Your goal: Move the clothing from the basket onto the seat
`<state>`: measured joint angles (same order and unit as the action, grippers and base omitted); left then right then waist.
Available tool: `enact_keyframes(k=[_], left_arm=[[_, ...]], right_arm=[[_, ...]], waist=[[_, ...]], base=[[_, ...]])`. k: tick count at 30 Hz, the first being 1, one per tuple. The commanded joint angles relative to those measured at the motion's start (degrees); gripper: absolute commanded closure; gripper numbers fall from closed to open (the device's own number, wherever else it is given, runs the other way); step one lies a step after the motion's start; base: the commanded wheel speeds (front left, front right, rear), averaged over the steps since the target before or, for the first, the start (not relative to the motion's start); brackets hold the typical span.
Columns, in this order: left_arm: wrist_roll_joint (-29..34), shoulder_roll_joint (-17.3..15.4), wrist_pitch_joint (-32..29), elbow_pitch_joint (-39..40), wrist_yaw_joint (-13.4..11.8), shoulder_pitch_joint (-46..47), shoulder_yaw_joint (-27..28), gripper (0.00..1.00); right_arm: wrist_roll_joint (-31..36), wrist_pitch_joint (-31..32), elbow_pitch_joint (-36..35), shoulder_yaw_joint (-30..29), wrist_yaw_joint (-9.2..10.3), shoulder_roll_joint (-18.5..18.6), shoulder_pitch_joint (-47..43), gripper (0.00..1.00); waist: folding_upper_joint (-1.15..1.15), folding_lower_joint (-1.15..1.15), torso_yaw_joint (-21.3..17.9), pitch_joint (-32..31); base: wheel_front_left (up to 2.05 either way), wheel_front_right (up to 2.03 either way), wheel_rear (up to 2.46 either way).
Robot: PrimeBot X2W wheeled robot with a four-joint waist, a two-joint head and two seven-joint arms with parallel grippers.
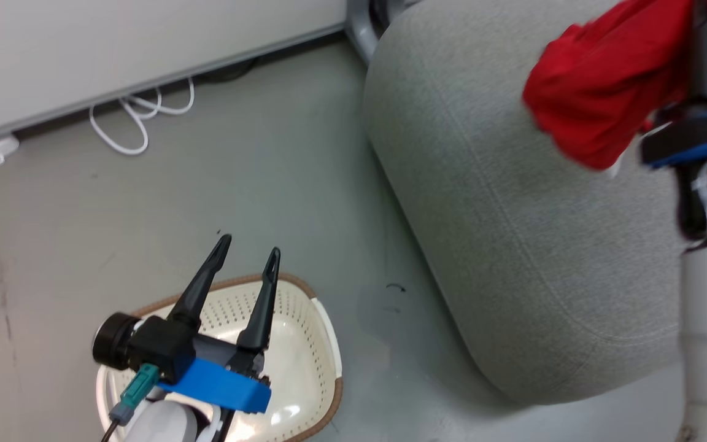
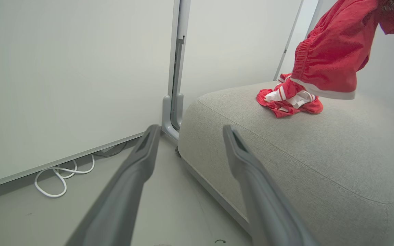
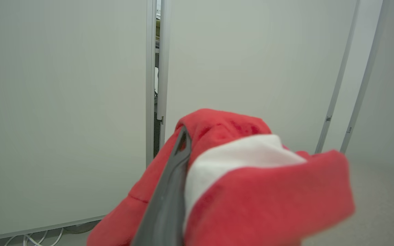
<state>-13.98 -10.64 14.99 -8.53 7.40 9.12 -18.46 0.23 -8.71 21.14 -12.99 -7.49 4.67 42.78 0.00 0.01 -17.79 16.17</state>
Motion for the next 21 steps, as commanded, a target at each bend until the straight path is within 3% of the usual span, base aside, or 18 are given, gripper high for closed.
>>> enact_keyframes(k=[1, 13, 21], left_arm=[[-0.12, -0.41, 0.29, 0.35, 0.04, 1.24, 0.01, 0.00], [1.17, -3.63, 0.28, 6.09, 0.05, 7.45, -3.27, 0.00], [0.52, -5.68, 0.28, 13.48, 0.05, 10.71, -2.62, 0.00]], right_arm=[[0.52, -0.18, 0.14, -0.38, -0.01, 0.89, 1.15, 1.00], [1.63, -0.76, 2.28, -14.38, -0.02, 12.13, 18.41, 1.00], [3.53, 0.44, 8.69, -21.23, -0.02, 14.14, 22.20, 1.00]], waist=[[0.00, -0.01, 2.08, 2.70], [0.00, -0.01, 7.03, 16.19], [0.00, -0.01, 8.06, 24.14]], base=[[0.00, 0.00, 0.00], [0.00, 0.00, 0.00], [0.00, 0.00, 0.00]])
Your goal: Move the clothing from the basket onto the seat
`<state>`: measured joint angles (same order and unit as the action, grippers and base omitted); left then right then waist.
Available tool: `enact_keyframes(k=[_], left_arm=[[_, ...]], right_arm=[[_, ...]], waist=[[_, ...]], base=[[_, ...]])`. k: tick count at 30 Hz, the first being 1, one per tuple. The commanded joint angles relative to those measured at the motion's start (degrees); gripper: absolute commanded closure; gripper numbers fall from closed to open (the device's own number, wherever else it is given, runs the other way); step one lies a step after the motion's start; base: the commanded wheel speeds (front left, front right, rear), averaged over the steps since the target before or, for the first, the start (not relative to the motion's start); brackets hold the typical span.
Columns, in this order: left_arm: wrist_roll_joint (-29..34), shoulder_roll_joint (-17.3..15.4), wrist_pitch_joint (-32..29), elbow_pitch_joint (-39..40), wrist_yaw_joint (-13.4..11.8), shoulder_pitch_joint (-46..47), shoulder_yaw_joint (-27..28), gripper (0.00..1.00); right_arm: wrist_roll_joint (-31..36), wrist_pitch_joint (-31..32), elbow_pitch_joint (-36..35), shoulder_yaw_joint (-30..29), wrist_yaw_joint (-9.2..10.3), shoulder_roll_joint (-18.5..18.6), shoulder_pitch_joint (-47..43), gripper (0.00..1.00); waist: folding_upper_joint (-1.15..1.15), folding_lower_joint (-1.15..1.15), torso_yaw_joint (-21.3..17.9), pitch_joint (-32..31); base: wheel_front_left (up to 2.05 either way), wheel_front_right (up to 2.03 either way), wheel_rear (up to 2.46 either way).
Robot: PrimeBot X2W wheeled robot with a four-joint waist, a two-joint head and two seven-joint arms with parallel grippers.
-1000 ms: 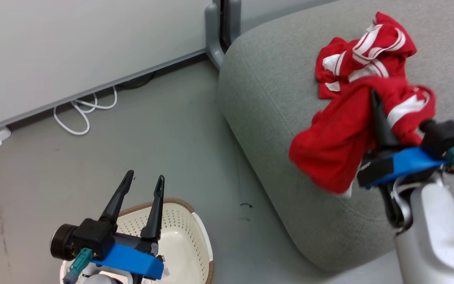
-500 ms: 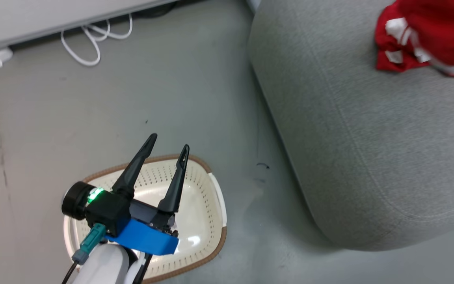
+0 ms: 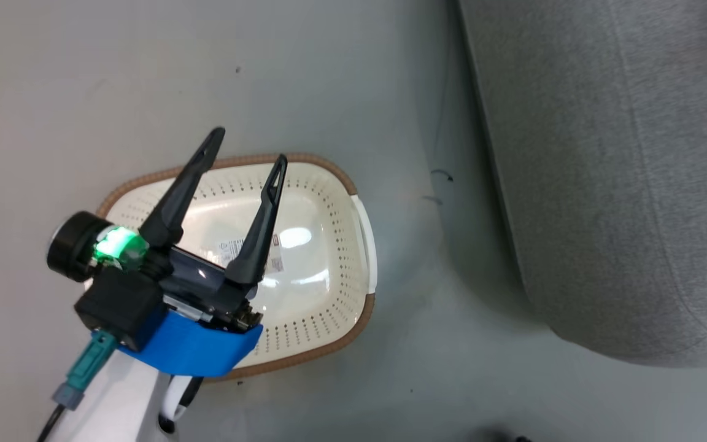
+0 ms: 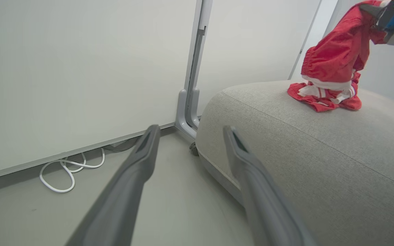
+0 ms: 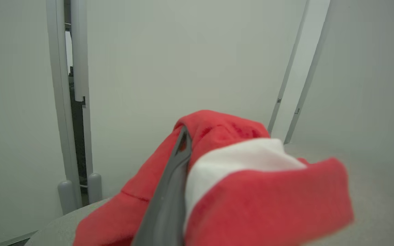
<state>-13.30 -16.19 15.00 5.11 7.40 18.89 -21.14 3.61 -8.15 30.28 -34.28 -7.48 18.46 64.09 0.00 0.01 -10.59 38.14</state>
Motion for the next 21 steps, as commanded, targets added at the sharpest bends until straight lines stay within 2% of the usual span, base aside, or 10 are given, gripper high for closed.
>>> enact_keyframes(k=[1, 10, 11, 12, 13, 17, 21], left_arm=[[-0.29, -0.39, 0.27, 0.60, 0.05, 1.21, 0.57, 0.00], [-0.31, -1.67, 0.27, 4.17, 0.05, 2.12, 0.92, 0.00], [-0.37, -1.73, 0.28, 4.09, 0.05, 2.10, 0.88, 0.00], [-0.45, -1.83, 0.28, 3.96, 0.05, 2.10, 0.89, 0.00], [-0.48, -1.85, 0.27, 3.78, 0.05, 2.10, 0.88, 0.00], [-0.73, -1.50, 0.27, 2.72, 0.05, 1.87, 0.58, 0.00], [-1.47, -1.10, 0.28, 1.11, 0.05, 1.53, 0.78, 0.00]], right_arm=[[-0.05, -0.13, 0.68, -0.17, -0.03, -0.08, 0.87, 1.00], [1.55, -0.56, 10.29, -4.59, -0.03, -0.22, -1.06, 1.00], [1.84, -0.69, 11.15, -5.25, -0.02, -0.32, -0.88, 0.93], [2.38, -0.97, 11.96, -5.62, -0.02, -0.21, -0.88, 0.52], [2.68, -0.98, 12.90, -6.36, -0.02, -0.19, -0.81, 0.02], [4.33, -1.64, 15.83, -7.39, -0.02, -0.25, -1.08, 0.00], [6.21, -2.25, 18.32, -5.00, -0.02, -0.47, -2.87, 0.00]], waist=[[0.00, -0.01, 0.93, 2.86], [0.00, -0.01, 1.10, 6.17], [0.00, -0.01, 1.08, 6.20], [0.00, -0.01, 1.05, 6.19], [0.00, -0.01, 1.02, 6.09], [0.00, -0.01, 0.82, 4.71], [0.00, -0.01, 0.74, 1.85]], base=[[0.00, 0.00, 0.00], [0.00, 0.00, 0.00], [0.00, 0.00, 0.00], [0.00, 0.00, 0.00], [0.00, 0.00, 0.00], [0.00, 0.00, 0.00], [0.00, 0.00, 0.00]])
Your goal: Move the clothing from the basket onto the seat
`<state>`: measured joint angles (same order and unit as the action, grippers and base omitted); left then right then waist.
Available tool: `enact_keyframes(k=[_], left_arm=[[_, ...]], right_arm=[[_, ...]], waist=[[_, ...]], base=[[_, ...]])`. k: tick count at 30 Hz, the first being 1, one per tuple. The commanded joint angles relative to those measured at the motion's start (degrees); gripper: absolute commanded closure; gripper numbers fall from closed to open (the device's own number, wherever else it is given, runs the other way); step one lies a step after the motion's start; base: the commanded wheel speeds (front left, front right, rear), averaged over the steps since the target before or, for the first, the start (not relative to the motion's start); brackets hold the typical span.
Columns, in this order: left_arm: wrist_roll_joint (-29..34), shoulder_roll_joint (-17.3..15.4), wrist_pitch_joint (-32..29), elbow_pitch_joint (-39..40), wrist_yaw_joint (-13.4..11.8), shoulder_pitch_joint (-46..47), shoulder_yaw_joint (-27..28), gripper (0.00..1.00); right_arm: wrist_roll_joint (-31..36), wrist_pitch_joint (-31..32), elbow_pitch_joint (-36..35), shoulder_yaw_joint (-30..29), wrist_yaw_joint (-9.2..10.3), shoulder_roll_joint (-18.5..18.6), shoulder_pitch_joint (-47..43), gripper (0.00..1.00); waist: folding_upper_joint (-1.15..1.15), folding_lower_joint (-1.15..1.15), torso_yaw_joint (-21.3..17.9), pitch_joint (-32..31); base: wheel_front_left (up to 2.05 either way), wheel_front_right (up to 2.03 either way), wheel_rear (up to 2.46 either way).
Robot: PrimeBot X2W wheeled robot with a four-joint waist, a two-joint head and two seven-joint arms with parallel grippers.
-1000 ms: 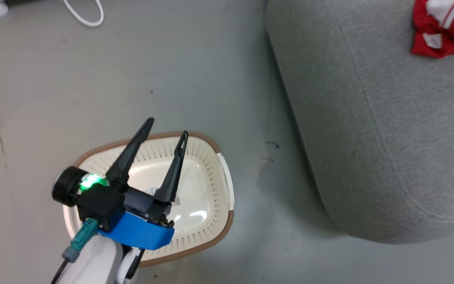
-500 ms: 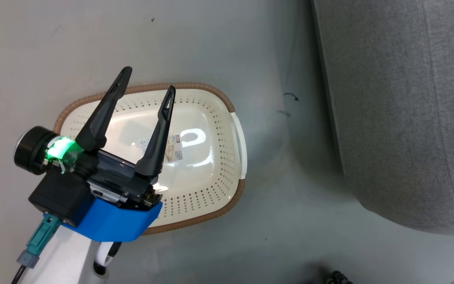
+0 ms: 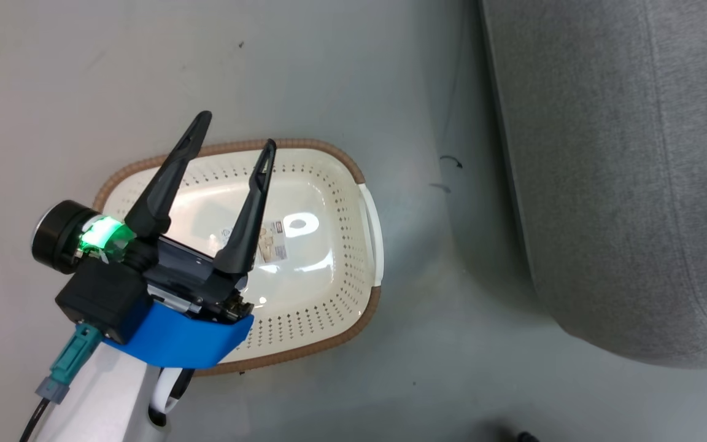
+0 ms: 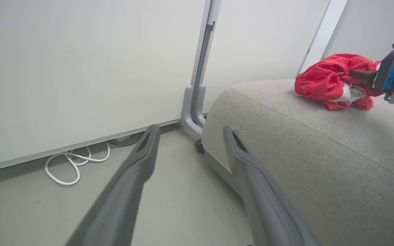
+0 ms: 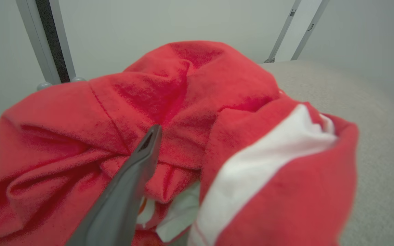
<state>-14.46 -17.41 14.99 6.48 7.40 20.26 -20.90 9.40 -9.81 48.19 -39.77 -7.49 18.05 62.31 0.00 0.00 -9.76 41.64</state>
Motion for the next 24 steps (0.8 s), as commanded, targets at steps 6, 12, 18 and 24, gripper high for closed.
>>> enact_keyframes(k=[6, 12, 18, 24], left_arm=[[-1.62, 1.50, 0.28, -3.32, 0.05, -1.51, 1.01, 0.00], [-2.51, 3.81, 0.29, -5.67, 0.06, -4.18, 1.88, 0.00], [-2.55, 5.98, 0.29, -7.57, 0.05, -8.29, 4.40, 0.00], [-2.14, 8.16, 0.28, -9.68, 0.05, -12.60, 7.33, 0.00]], right_arm=[[2.53, -1.99, 0.48, 3.72, -0.01, -2.21, -6.31, 0.00], [2.53, -2.72, -1.16, 6.77, -0.01, -4.21, -12.37, 0.00], [0.22, -3.42, -4.48, 11.79, -0.01, -6.28, -19.09, 0.00], [-3.16, -4.19, -11.34, 17.34, -0.01, -9.05, -27.68, 0.00]], waist=[[0.00, 0.00, -0.09, -8.28], [0.00, 0.00, 0.24, -15.60], [0.00, 0.00, 0.54, -22.66], [0.00, 0.00, 1.81, -28.40]], base=[[0.00, 0.00, 0.00], [0.00, 0.00, 0.00], [0.00, 0.00, 0.00], [0.00, 0.00, 0.00]])
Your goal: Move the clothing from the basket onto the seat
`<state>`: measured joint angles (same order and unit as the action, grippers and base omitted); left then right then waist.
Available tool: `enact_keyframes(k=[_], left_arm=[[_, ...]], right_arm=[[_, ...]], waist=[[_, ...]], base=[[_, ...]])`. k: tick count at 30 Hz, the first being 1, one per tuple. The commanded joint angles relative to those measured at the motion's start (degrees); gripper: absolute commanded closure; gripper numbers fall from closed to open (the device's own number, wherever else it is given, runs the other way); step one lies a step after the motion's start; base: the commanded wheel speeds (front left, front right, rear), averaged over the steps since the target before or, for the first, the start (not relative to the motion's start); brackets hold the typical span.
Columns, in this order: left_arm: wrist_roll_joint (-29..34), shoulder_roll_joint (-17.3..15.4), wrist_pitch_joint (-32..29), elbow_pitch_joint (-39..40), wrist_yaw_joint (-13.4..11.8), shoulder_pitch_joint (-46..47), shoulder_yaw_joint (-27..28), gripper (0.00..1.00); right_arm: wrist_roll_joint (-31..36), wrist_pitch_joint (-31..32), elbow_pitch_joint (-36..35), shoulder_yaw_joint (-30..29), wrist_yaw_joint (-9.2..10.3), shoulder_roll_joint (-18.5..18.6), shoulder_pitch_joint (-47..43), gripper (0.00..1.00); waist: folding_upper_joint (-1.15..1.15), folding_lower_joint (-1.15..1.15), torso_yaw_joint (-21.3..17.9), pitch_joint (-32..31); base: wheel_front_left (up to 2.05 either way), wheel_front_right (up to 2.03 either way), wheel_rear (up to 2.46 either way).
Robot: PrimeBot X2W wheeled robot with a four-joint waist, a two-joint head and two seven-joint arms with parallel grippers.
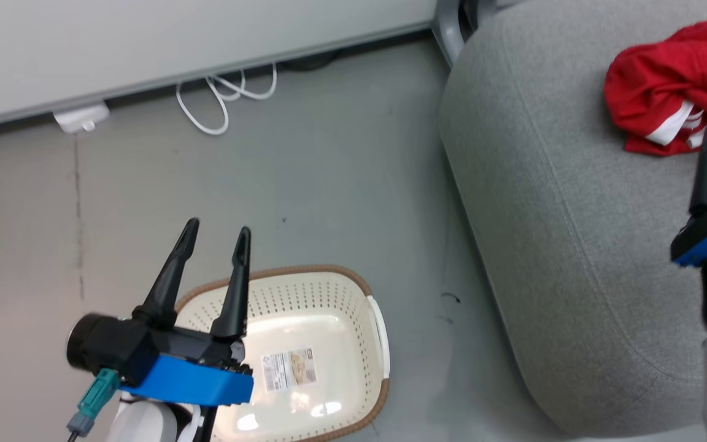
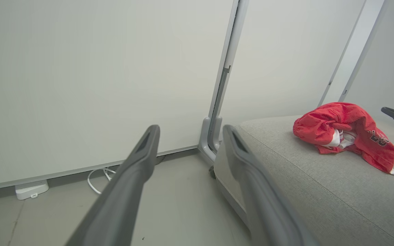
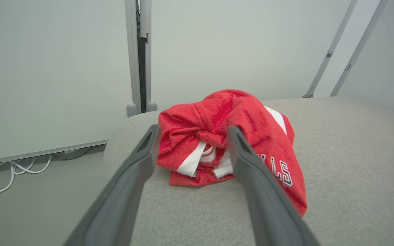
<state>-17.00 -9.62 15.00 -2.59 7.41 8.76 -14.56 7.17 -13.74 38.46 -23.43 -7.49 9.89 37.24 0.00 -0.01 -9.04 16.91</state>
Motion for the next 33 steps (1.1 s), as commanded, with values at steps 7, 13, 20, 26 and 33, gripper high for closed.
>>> enact_keyframes(k=[7, 13, 20, 26, 33], left_arm=[[0.22, 2.00, 0.27, -2.80, 0.04, -4.21, 4.27, 0.00], [0.13, 2.66, 0.27, -5.45, 0.04, -6.47, 5.11, 0.00], [0.79, 3.51, 0.26, -9.12, -0.27, -8.75, 8.38, 0.00], [0.96, 4.19, 0.27, -11.12, -0.29, -9.93, 10.24, 0.00], [1.13, 4.44, 0.27, -12.66, -0.10, -10.54, 11.15, 0.00]], right_arm=[[-2.56, 0.35, -10.18, 5.73, -0.01, -3.88, -11.55, 0.00], [-5.17, 2.26, -16.05, 8.65, -0.02, -6.27, -19.51, 0.00], [-6.31, 3.52, -20.50, 14.16, -0.01, -6.89, -25.93, 0.00], [-6.87, 3.83, -22.86, 16.33, -0.01, -7.00, -29.43, 0.00], [-8.26, 3.51, -25.08, 17.91, -0.01, -7.00, -32.02, 0.00]], waist=[[0.00, 0.01, 2.83, -7.63], [0.00, 0.01, 5.71, -11.85], [0.00, 0.01, 8.44, -15.26], [0.00, 0.01, 10.76, -17.08], [0.00, 0.01, 12.63, -17.77]], base=[[0.00, 0.00, 0.00], [0.00, 0.00, 0.00], [0.00, 0.00, 0.00], [0.00, 0.00, 0.00], [0.00, 0.00, 0.00]])
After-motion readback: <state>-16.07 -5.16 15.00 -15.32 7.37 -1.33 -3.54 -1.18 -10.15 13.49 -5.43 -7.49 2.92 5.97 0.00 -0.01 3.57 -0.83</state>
